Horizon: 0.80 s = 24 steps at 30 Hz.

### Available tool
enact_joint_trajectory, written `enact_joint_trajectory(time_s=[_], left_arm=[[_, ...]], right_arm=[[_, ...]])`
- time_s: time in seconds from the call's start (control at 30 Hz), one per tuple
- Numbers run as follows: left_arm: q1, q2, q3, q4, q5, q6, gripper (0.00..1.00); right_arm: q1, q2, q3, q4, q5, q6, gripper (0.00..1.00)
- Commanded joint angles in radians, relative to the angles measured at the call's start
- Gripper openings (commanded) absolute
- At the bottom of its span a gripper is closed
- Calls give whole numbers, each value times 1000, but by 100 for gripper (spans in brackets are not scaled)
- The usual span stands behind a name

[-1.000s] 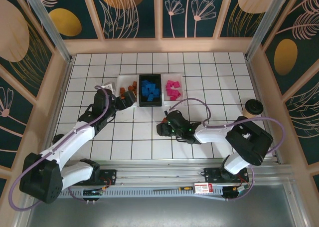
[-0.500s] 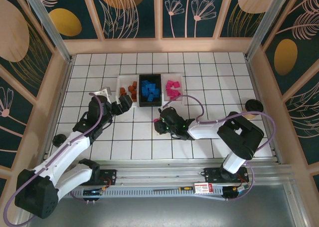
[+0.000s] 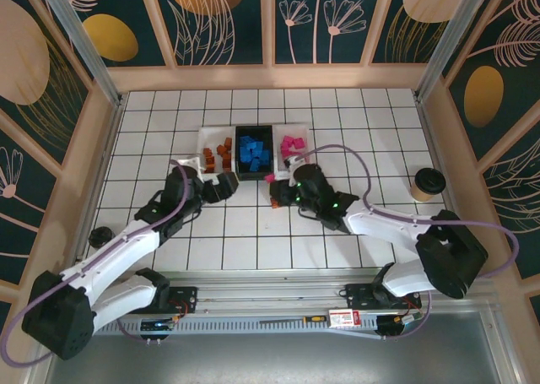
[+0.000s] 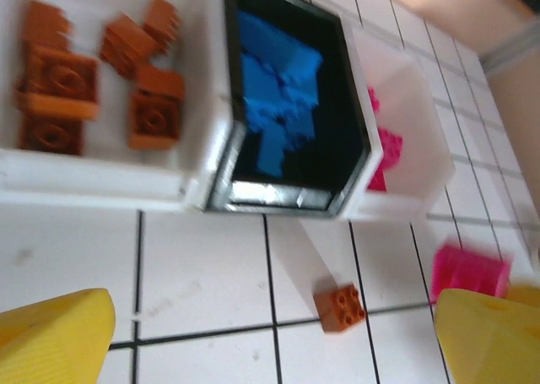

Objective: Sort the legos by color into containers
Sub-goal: Place the lego in the container.

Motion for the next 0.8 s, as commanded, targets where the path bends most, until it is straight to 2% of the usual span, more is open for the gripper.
enact_joint_trajectory(time_s=[0.0,0.17,0.37,0.4,0.43,0.5,0.53,0.6,0.77], left_arm=[[-61,62,9,35,-34,-4,95],[-127,147,2,87,-42,-12,94],[-185,234,22,103,-58,-12,93],[-192,237,21,106,-59,-12,93],[-197,241,22,108,-63,-10,93],[-212,252,29,105,-72,0,93],[-224,263,40,100,-79,8,93],[-256,296,70,86,-107,29,93],[-319,428,153,81,-150,57,90]], right_arm=[[-107,4,39,-42,-6,-41,8],[-240,153,162,-40,-82,-71,8],[-311,339,331,-50,-128,-76,11],[-316,359,351,-50,-134,-76,14],[-323,377,371,-47,-143,-76,21],[-328,398,402,-53,-145,-74,44],[-328,395,407,-53,-141,-75,52],[-327,359,385,-38,-139,-68,58],[-323,193,202,54,-111,-14,60]])
